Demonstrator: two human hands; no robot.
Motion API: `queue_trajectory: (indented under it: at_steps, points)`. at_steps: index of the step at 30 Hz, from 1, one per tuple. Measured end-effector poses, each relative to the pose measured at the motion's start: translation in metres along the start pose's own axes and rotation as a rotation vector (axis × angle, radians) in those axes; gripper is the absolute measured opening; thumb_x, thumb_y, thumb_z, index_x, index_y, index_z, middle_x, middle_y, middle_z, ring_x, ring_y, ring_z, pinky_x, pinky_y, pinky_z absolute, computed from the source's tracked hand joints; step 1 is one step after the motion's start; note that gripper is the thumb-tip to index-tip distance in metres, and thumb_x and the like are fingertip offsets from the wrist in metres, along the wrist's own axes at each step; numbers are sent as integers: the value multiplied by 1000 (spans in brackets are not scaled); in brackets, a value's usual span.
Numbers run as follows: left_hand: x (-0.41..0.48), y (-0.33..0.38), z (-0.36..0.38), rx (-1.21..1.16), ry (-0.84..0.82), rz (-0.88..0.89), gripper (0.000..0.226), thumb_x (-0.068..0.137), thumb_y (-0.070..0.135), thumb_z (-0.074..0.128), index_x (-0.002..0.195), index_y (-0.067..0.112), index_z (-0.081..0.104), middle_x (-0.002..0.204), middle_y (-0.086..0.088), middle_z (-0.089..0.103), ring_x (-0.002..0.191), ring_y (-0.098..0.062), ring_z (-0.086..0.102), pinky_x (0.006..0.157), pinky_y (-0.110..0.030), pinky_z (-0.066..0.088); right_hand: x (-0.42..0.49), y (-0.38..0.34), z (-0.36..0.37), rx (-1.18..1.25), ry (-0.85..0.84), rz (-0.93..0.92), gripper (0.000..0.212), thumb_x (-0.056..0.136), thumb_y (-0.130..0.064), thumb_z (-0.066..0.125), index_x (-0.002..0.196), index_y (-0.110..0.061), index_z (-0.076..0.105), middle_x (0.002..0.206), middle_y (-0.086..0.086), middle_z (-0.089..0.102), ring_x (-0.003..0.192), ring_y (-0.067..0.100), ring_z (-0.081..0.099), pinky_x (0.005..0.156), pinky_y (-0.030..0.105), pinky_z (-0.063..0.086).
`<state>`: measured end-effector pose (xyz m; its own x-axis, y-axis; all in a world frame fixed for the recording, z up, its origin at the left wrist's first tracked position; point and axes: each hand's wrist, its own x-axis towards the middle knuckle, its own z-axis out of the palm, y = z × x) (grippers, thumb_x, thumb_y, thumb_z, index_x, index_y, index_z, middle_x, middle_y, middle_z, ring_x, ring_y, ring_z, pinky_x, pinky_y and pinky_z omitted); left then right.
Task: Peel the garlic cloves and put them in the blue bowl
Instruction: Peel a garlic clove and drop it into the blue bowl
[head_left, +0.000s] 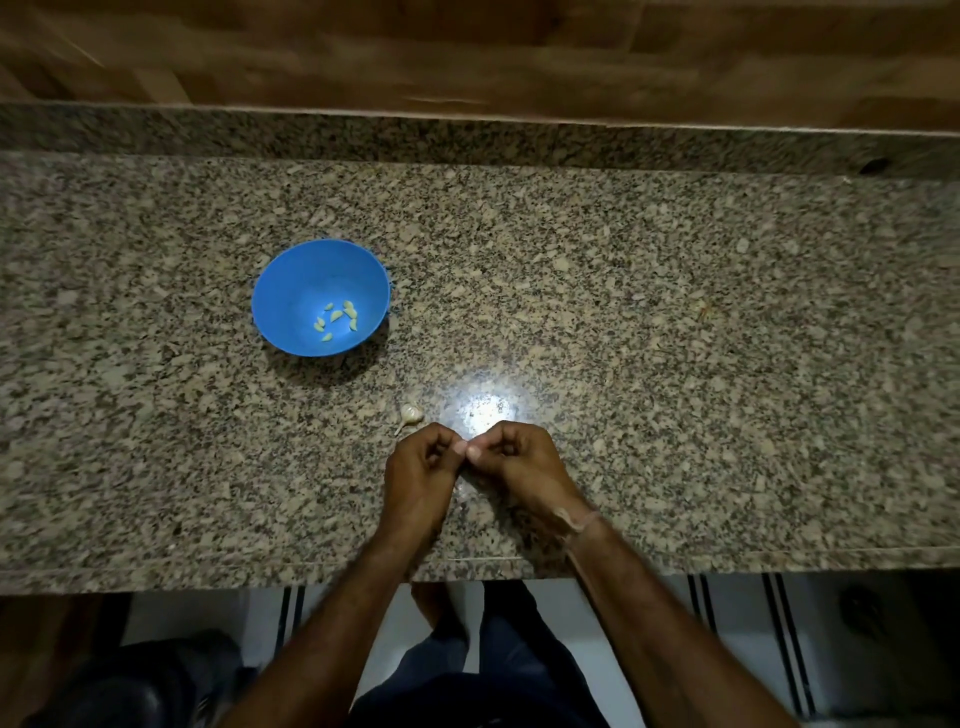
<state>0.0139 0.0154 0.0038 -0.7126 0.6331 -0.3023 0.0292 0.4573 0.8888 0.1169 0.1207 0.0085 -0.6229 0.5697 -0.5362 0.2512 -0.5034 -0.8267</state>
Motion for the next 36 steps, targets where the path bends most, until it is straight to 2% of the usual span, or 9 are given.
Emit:
queue_trajectory:
  at_steps: [4, 9, 13, 23, 25, 27, 29, 31, 36]
  points:
    - [-3, -10, -3, 411, 89, 275, 15, 93, 20, 70, 105, 28, 72, 105, 10, 65, 100, -19, 58, 82, -40, 49, 12, -4, -1, -560, 161, -216, 18, 87, -3, 78, 76, -13, 68, 75, -3, 73, 73, 14, 72, 67, 36, 61]
    - [-14, -28, -6, 765, 68, 287, 63, 85, 35, 80, 143, 26, 57, 149, -2, 50, 137, -27, 42, 103, -50, 41, 16, 11, 12, -1095, 244, -456, 25, 86, 1, 62, 77, -20, 52, 80, -2, 53, 79, 21, 51, 59, 34, 35]
    - [-15, -31, -8, 773, 77, 269, 67, 84, 35, 81, 146, 30, 55, 155, -2, 46, 142, -26, 38, 108, -51, 39, 14, 17, 12, -1172, 263, -540, 20, 88, 1, 61, 80, -16, 52, 83, 2, 51, 80, 22, 44, 61, 33, 27]
    - [-13, -31, -11, 702, 72, 280, 52, 86, 40, 78, 135, 32, 63, 150, 3, 51, 137, -24, 41, 103, -47, 38, 15, 2, 26, -1286, 257, -369, 20, 82, -2, 68, 87, -15, 55, 92, 4, 59, 89, 24, 50, 64, 32, 26]
    - [-13, -23, -13, 558, 121, 270, 19, 89, 36, 76, 106, 34, 68, 126, 11, 63, 120, -19, 51, 92, -41, 43, 17, -1, 25, -1161, 310, -291, 18, 90, -6, 67, 82, -18, 57, 86, -1, 64, 81, 19, 57, 62, 30, 31]
    - [-10, -13, -13, 373, 153, 236, 14, 95, 31, 71, 85, 33, 62, 93, 16, 64, 92, -13, 58, 74, -38, 47, 15, -5, 19, -766, 289, -198, 20, 91, -9, 74, 76, -18, 66, 76, -5, 70, 72, 12, 66, 62, 26, 46]
    - [-7, -5, -11, 201, 137, 133, 12, 98, 26, 68, 88, 33, 66, 86, 15, 68, 82, -4, 62, 69, -33, 51, 8, -9, 14, -365, 197, -94, 10, 90, -5, 77, 81, -7, 75, 77, 7, 76, 71, 18, 72, 69, 32, 58]
    - [-4, -1, -9, 111, 116, 55, 10, 96, 25, 70, 90, 33, 69, 84, 15, 71, 79, 0, 66, 69, -34, 56, 0, -9, 13, -113, 112, -3, 6, 92, -1, 75, 91, 5, 75, 77, 18, 73, 70, 27, 68, 71, 39, 58]
    - [-8, -3, -6, 155, 131, 86, 13, 97, 23, 67, 87, 30, 65, 78, 11, 70, 74, -5, 66, 64, -37, 56, -11, 0, 20, 50, 126, 87, 7, 95, -3, 73, 94, 4, 74, 77, 17, 73, 72, 26, 67, 77, 41, 60]
